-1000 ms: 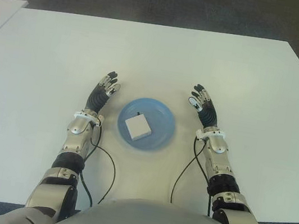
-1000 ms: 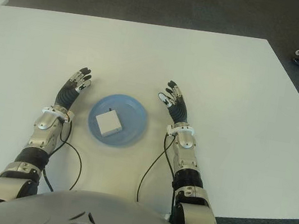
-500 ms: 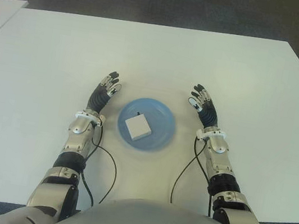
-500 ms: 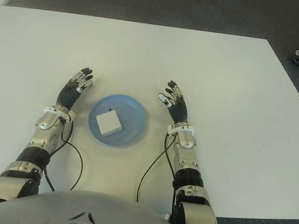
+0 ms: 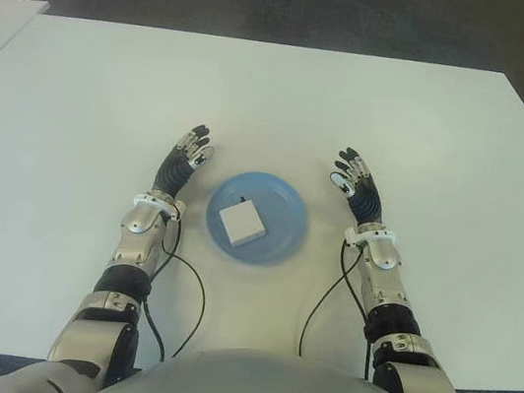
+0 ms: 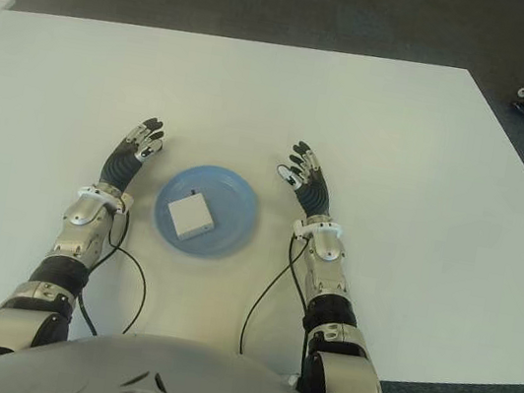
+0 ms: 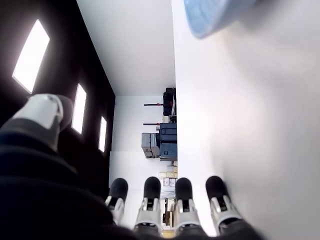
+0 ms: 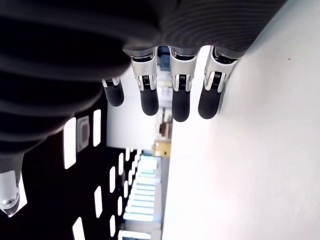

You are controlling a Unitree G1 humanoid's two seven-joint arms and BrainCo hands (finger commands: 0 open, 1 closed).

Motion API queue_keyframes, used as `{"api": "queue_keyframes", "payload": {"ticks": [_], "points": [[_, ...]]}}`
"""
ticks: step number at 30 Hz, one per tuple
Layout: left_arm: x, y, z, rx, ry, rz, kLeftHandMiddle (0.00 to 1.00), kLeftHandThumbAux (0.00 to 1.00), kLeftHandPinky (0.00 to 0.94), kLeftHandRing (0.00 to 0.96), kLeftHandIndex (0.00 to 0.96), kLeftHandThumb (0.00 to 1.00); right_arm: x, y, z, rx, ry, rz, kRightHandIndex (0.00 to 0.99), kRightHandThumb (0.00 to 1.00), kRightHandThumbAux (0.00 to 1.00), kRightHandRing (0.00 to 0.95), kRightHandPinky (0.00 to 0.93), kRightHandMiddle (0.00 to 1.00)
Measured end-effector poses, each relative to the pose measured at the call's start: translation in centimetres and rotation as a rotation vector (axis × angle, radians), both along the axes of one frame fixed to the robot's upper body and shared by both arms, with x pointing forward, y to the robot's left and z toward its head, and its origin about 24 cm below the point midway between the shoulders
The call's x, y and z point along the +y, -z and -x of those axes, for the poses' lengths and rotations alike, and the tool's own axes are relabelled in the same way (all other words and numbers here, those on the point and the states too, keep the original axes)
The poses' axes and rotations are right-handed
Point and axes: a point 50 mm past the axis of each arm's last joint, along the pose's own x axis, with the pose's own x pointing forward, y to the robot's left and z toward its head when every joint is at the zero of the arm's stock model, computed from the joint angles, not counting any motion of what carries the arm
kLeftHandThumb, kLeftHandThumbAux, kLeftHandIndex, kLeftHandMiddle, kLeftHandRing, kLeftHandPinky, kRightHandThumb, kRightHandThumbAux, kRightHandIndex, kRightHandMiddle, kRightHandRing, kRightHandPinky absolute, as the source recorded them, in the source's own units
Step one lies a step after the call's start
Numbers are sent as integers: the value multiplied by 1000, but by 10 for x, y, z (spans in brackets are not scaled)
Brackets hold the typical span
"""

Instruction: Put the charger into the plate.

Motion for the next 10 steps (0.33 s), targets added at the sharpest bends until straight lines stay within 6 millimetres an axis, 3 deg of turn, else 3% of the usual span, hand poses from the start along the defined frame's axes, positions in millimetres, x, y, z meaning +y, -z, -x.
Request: {"api": "queue_keyframes", "payload": {"ticks": [10], "points": [[-1, 0, 0, 0, 1, 2, 0, 505, 0, 0, 0, 0, 0, 0, -1, -2, -9, -2, 52, 0, 523, 128, 133, 126]]}}
